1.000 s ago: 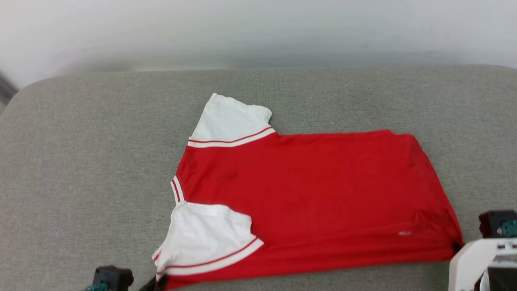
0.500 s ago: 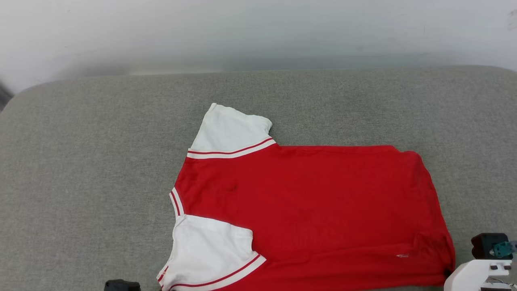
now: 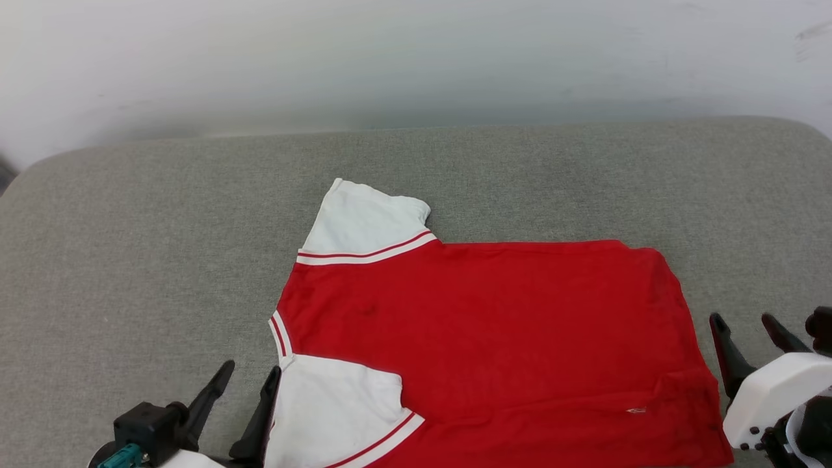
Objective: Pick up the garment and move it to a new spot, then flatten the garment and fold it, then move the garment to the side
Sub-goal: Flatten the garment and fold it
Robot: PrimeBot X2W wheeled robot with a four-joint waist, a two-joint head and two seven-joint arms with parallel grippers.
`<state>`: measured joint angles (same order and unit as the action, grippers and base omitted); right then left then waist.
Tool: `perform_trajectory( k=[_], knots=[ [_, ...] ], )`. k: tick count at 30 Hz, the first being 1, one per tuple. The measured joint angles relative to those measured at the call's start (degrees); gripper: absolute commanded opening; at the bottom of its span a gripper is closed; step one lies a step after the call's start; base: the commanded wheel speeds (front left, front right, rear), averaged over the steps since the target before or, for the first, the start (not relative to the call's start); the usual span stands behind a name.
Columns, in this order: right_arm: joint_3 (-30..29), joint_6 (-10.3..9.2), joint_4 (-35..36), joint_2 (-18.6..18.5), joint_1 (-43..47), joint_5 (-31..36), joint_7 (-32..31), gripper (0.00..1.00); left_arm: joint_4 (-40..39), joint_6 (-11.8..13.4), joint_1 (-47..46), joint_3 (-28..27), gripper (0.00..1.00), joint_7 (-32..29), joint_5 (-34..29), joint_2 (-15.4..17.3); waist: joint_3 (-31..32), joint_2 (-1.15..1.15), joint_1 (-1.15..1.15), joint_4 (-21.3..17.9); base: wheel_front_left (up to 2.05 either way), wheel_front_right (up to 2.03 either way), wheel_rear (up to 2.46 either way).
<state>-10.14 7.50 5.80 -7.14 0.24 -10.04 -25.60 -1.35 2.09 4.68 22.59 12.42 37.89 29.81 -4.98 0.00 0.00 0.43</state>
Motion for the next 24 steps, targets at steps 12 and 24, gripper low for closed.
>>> perform_trajectory(
  k=[12,24],
  knots=[
    [6.64,0.00,3.56,-0.59,-1.01,-4.81,20.28,1.00,-6.66,-1.68,-1.52,-11.09,1.00,2.65,-8.33,-8.62,-0.82,0.00,0.00,-1.80,0.00,0.00,0.00],
    [7.58,0.00,4.78,1.41,-2.62,-3.88,25.80,1.00,-3.82,-7.14,-12.06,-12.50,1.00,-1.19,-10.18,-6.26,-5.83,0.00,0.00,-5.09,0.00,0.00,0.00]
  ],
)
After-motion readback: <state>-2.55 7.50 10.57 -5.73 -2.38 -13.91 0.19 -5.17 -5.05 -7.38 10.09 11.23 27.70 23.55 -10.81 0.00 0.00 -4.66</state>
